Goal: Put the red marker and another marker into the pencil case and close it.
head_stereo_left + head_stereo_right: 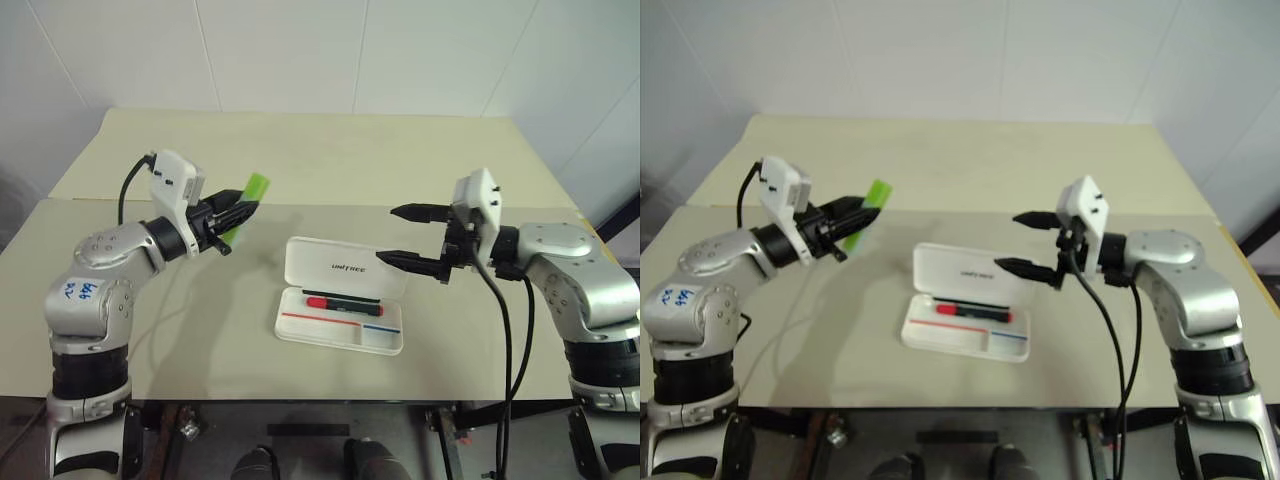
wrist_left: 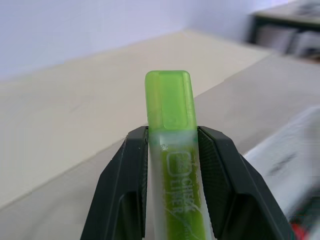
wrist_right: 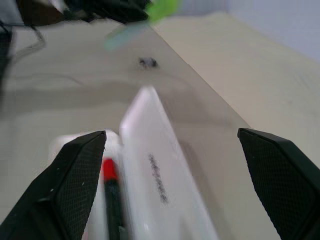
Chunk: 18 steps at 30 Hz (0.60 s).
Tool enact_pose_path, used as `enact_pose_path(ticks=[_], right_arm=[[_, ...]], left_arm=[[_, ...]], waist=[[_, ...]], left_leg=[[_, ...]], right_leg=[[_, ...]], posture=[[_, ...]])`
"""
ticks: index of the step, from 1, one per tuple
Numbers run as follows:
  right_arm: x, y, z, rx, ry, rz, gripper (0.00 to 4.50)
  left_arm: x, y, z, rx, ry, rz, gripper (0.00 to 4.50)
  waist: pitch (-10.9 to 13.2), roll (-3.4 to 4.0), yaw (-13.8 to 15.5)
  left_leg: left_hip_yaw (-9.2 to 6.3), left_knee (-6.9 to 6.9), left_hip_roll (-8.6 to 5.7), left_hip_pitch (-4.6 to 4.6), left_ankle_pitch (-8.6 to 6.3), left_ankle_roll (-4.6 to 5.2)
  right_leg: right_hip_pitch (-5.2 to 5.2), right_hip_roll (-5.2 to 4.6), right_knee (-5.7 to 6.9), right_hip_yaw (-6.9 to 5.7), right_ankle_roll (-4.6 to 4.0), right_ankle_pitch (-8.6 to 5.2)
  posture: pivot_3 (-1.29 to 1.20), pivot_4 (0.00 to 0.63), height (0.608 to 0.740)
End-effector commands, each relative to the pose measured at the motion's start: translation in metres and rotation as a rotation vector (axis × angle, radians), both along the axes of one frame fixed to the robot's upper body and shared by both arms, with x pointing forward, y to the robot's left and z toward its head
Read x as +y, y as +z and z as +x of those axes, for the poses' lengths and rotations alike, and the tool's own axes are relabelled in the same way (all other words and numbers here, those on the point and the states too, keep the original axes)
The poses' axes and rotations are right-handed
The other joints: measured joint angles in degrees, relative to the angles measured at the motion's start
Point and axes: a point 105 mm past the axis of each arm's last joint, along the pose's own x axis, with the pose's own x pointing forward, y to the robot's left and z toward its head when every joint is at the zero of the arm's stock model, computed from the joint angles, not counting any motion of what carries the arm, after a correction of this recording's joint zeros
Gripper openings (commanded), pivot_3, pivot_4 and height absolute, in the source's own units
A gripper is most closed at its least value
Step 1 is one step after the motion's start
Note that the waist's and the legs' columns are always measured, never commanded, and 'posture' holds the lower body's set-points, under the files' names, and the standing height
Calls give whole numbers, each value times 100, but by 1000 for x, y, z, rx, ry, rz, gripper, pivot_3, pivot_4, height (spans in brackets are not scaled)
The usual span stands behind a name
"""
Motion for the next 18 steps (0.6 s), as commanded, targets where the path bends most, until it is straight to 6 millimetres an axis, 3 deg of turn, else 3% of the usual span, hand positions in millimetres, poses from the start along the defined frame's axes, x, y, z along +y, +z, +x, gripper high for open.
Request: enact_pose_path(ticks=[1,6,10,18], right_arm=[[-7,13,-28,-28,77,52,4500],[-23,-18,-46,45,92,-25,4500],[-39,-51,-56,113,57,-126,4500],[-43,-63,-58,120,10,-145,4500]], left_arm=[[-19,18,-17,-76,-197,38,1081],[-36,12,-30,-56,-386,117,1081],[-49,-17,-47,36,-576,243,1081],[-60,-61,-62,179,-761,431,1081]], waist=[[0,0,-4],[0,0,-8],[0,0,-22],[0,1,-31]], left_leg=[[1,1,0,0,-1,2],[-1,8,0,4,-2,4],[0,14,-2,5,-4,8],[-1,28,0,9,-3,8]], right_leg=[[1,0,0,1,0,0],[5,3,2,0,1,0],[9,3,2,3,2,-1],[9,7,14,11,3,0]], posture=[[0,150,740],[0,150,740],[0,150,740],[0,150,740]])
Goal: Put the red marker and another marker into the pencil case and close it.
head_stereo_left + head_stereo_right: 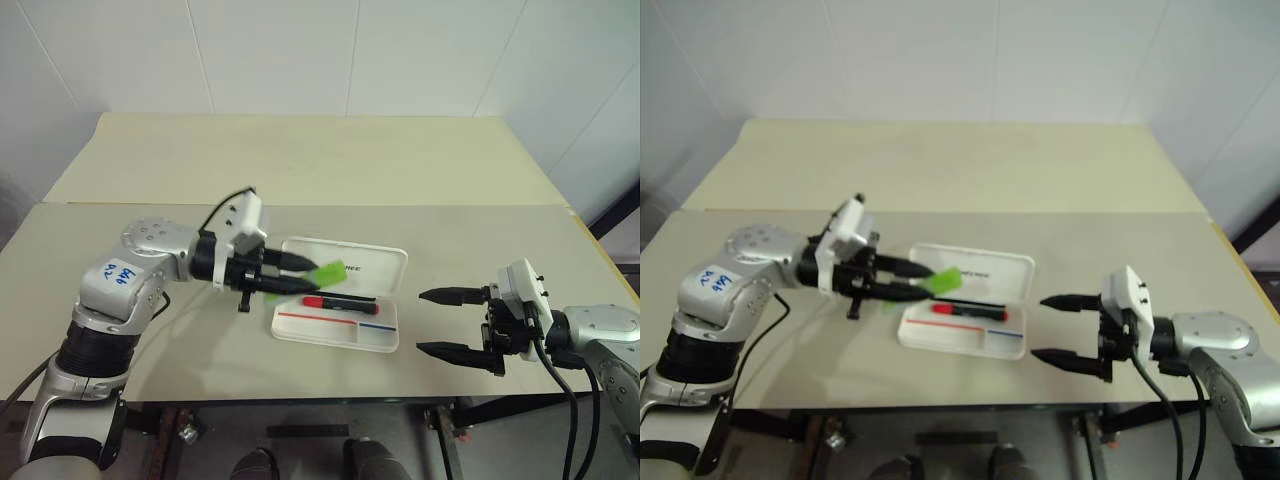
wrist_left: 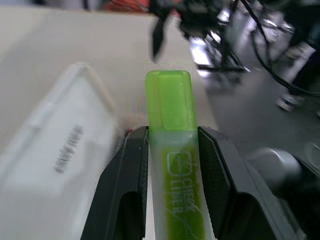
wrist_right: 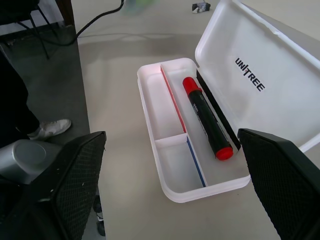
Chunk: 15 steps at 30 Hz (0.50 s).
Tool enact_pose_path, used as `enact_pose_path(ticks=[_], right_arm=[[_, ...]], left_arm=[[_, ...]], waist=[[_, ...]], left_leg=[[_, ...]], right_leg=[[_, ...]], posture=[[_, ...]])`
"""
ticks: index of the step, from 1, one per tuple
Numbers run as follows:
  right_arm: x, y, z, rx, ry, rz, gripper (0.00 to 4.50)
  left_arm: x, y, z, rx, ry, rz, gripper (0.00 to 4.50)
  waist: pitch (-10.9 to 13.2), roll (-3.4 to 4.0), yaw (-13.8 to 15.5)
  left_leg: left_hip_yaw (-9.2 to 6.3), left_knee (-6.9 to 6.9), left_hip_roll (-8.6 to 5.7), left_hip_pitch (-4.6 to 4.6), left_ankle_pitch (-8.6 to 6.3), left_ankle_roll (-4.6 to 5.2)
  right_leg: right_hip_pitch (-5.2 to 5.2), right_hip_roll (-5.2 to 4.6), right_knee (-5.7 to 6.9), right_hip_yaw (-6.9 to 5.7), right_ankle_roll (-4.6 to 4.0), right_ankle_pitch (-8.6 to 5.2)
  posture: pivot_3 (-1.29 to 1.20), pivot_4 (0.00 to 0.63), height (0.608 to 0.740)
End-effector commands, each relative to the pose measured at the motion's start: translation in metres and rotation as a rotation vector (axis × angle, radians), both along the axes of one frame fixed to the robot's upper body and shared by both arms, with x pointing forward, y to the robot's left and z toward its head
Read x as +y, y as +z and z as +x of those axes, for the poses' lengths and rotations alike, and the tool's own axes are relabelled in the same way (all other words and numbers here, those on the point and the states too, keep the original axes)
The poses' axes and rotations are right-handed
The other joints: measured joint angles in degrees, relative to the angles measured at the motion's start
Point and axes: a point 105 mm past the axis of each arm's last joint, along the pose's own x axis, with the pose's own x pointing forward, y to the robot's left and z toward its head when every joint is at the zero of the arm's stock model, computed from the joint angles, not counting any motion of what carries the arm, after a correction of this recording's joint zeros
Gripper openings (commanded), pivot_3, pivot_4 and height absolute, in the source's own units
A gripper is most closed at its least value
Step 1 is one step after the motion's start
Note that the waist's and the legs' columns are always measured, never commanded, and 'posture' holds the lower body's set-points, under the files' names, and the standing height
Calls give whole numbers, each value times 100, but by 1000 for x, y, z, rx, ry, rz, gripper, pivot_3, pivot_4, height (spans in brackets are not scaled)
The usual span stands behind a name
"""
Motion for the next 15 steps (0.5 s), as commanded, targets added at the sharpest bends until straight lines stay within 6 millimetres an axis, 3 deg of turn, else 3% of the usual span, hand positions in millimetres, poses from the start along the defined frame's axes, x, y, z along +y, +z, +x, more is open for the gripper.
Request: enact_pose_path(ticks=[1,5,10,15], right_arm=[[-2,9,-1,-69,-16,-28,4500],[-2,8,1,-76,-36,-29,4500],[-2,6,0,-76,-57,-22,4500],[0,3,-4,-70,-56,-9,4500]], left_arm=[[-3,-7,-2,-40,-73,90,1081],[-2,-22,8,-61,-88,208,1081],[-9,-24,24,-117,-93,236,1081],[-21,-22,28,-143,-128,219,1081]], waist=[[0,0,8],[0,0,29],[0,0,42],[0,0,71]], left_leg=[[0,3,0,-1,0,1],[-2,14,-2,-3,-2,6],[-2,19,-2,-6,-6,12],[-1,21,-1,-9,-9,17]], right_leg=[[1,0,-1,0,1,1],[4,-1,-2,1,2,1],[5,-2,-3,2,2,1],[4,-2,-2,2,3,0]], posture=[[0,150,740],[0,150,740],[0,150,740],[0,150,740]])
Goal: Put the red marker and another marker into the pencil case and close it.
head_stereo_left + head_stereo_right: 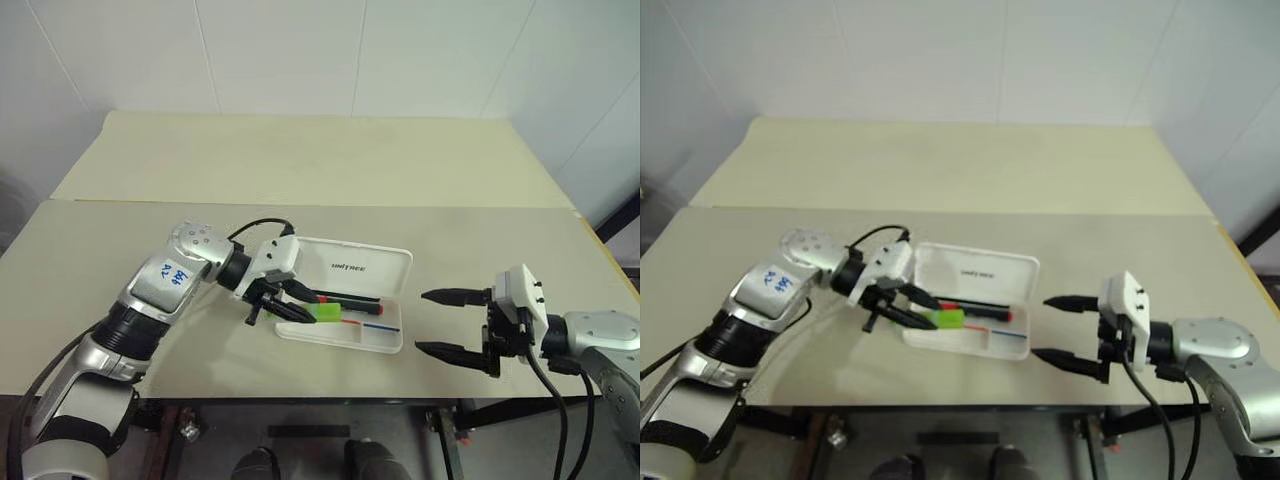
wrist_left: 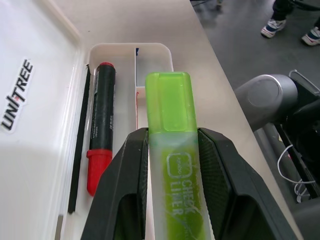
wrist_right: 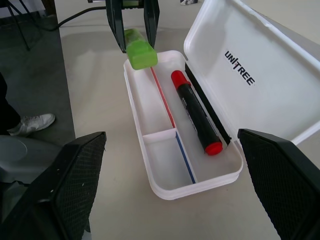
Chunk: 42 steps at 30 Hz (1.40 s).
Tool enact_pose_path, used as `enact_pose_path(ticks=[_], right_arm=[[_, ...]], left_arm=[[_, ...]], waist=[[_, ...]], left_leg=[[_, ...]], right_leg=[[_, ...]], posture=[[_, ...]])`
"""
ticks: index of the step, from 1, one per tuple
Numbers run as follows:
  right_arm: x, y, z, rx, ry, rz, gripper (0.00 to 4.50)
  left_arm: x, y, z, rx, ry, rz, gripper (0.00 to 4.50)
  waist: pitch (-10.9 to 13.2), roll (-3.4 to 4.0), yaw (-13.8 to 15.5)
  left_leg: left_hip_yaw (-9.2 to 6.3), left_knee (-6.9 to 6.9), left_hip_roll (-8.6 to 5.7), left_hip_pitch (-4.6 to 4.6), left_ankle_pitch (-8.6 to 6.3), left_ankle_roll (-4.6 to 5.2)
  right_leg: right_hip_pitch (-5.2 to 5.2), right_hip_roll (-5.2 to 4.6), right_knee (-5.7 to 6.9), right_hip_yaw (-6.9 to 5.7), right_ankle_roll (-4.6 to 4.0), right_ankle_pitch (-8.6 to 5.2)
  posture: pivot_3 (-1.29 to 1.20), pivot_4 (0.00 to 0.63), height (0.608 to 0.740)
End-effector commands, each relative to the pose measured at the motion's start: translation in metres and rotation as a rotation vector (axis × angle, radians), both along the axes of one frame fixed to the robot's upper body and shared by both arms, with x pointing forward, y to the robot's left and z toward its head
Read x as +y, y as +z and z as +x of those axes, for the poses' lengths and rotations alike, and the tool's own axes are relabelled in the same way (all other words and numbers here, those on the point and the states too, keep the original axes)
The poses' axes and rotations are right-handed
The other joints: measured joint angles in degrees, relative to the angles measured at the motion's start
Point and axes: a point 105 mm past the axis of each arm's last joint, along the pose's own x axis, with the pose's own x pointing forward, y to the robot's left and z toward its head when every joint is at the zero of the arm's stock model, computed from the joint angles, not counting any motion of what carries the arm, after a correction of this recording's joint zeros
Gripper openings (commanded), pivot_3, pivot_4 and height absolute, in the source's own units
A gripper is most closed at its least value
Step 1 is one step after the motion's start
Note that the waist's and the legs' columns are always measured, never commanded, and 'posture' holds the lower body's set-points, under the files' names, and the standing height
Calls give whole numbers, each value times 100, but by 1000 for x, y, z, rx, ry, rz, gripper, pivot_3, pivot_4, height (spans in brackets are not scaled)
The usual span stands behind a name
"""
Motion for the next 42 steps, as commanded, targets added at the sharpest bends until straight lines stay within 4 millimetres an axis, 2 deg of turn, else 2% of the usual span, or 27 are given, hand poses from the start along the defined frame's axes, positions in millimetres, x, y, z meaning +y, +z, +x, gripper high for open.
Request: enact_pose_path(ticks=[1,10,19,27,38,42], right_arm=[[3,10,-5,-62,15,14,4500],[4,9,-2,-76,-16,24,4500],[4,7,-3,-77,-45,23,4500],[2,6,-2,-78,-62,20,4500],[1,7,0,-85,-77,20,4500],[1,7,1,-88,-79,21,4500]], left_arm=[[-11,14,4,-61,-33,-11,1081],[-29,8,5,-64,-54,12,1081],[-31,-6,12,-89,-39,81,1081],[-36,-9,10,-87,-60,87,1081],[-42,-11,11,-88,-48,74,4483],[-40,-5,10,-99,-47,48,4483]], waist=[[0,0,23],[0,0,68],[0,0,92],[0,0,95],[0,0,91],[0,0,94]], left_leg=[[0,2,0,0,0,0],[0,47,0,-3,-5,9],[1,47,0,-4,-6,10],[0,48,0,-4,-7,11],[0,50,0,-4,-7,11],[0,51,0,-4,-7,11]], right_leg=[[0,0,1,0,0,0],[5,0,20,4,7,4],[5,0,20,6,8,4],[5,0,20,5,8,4],[5,0,24,6,9,4],[5,0,27,6,9,4]], posture=[[0,150,740],[0,150,740],[0,150,740],[0,150,740],[0,150,740],[0,150,740]])
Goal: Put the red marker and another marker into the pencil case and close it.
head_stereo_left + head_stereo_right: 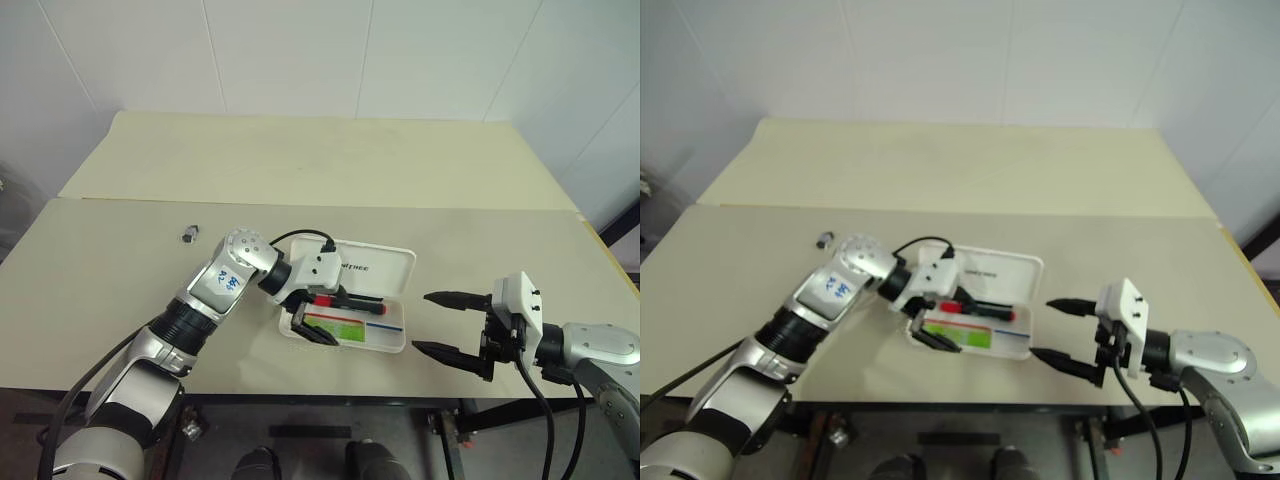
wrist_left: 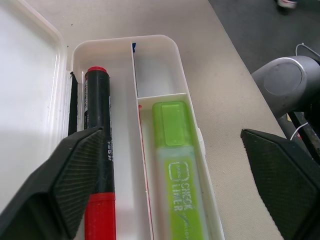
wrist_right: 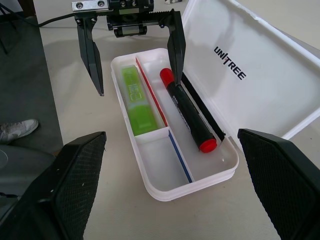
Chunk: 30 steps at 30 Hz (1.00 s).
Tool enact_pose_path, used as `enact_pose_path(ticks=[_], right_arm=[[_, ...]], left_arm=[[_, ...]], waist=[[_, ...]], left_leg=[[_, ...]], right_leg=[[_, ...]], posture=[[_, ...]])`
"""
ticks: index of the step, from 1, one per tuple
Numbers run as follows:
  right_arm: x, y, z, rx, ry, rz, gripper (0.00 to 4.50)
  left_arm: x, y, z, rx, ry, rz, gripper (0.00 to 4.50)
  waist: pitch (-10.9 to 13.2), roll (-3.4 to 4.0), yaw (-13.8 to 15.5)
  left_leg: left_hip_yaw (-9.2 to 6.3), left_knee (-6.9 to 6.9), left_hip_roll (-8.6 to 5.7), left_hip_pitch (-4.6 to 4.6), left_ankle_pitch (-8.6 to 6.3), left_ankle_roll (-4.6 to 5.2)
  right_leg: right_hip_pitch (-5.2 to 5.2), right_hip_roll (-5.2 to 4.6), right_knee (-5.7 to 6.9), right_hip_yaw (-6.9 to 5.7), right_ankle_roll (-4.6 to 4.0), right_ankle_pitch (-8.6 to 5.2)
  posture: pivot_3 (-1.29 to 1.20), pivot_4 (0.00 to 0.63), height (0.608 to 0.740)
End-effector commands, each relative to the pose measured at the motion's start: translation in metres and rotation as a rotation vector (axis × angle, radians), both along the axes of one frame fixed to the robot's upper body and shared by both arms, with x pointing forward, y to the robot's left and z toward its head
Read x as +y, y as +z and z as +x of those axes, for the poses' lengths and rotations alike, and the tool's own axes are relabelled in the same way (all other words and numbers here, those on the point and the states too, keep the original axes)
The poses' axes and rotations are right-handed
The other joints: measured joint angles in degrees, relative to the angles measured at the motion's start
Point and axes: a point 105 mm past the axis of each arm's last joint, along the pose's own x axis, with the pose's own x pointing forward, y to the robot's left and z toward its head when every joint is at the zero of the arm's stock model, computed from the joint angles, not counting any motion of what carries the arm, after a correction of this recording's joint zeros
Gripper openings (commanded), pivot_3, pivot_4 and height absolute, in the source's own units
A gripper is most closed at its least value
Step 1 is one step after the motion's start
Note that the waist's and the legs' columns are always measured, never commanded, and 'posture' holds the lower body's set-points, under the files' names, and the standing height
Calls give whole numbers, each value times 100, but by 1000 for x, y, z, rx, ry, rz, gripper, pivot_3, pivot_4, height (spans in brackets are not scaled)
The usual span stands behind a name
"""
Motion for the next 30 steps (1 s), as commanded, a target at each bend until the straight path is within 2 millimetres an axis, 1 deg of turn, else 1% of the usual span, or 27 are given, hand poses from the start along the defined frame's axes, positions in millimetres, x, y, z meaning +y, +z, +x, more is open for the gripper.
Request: enact_pose_path(ticks=[1,3,5,9,13,15,17,18,19,20,21,23,25,27,28,30], right_arm=[[1,11,0,-59,5,5,4500],[1,11,0,-60,6,6,4500],[0,11,0,-59,7,6,4500],[0,11,0,-50,23,0,4500],[0,13,3,-52,37,1,4500],[0,13,6,-52,49,-2,4500],[1,14,10,-55,63,-4,4500],[2,15,12,-57,71,-4,4500],[2,15,14,-58,77,-5,4500],[3,16,16,-59,85,-4,4500],[5,16,18,-58,97,-4,4500],[7,15,21,-58,114,-3,4500],[10,16,23,-59,129,-1,4500],[12,16,25,-61,139,-1,4500],[12,16,26,-62,142,-1,4500],[12,17,28,-65,145,-1,4500]], left_arm=[[-2,18,0,-55,-21,-45,4483],[-5,36,0,-84,-18,-148,4483],[-3,50,-1,-100,-6,-225,4483],[10,68,1,-154,55,-325,4483],[23,104,5,-277,164,-517,4483],[34,121,18,-353,289,-576,4483],[52,134,41,-420,485,-615,4483],[65,140,54,-453,606,-638,4483],[75,144,63,-480,699,-656,4483],[89,148,74,-530,808,-669,4483],[110,147,88,-585,955,-653,4483],[139,142,105,-656,1154,-612,4483],[164,132,116,-693,1313,-574,4483],[179,123,121,-714,1399,-551,4483],[183,120,123,-720,1420,-546,4483],[199,109,127,-706,1510,-541,4483]], waist=[[0,0,0],[0,0,-1],[0,0,-2],[0,1,-5],[0,0,-5],[0,0,-4],[0,0,-5],[0,0,-5],[0,0,-6],[0,0,-6],[0,0,-5],[0,1,-13],[0,0,-7],[0,0,3],[0,0,6],[0,0,14]], left_leg=[[0,1,0,0,0,0],[0,2,0,0,0,0],[-1,3,0,0,0,0],[0,2,0,3,0,0],[0,7,1,6,1,-1],[0,12,0,5,1,-1],[0,17,0,10,1,0],[-1,17,0,10,2,1],[-2,19,0,10,2,2],[-2,21,-1,10,3,2],[-1,21,-2,10,3,3],[1,20,-2,10,3,3],[3,18,-2,12,3,3],[4,14,-1,8,3,2],[7,12,-2,6,3,2],[10,9,-1,4,2,1]], right_leg=[[0,0,0,0,0,0],[0,0,2,0,0,0],[0,0,7,0,0,0],[0,0,13,0,0,-1],[0,0,22,0,0,-1],[2,0,25,1,5,2],[8,0,26,1,9,4],[8,0,26,1,12,6],[9,0,27,0,14,7],[9,0,27,1,17,9],[9,0,27,2,21,11],[9,-1,26,5,21,11],[7,0,27,5,23,12],[1,0,27,4,23,12],[-1,-1,25,4,23,11],[-2,-1,19,4,23,11]], posture=[[0,150,740],[0,150,740],[0,150,740],[0,150,740],[0,150,740],[0,150,740],[0,150,740],[0,150,740],[0,150,740],[0,150,740],[0,150,740],[0,150,740],[0,150,740],[0,150,740],[0,150,740],[0,150,740]])
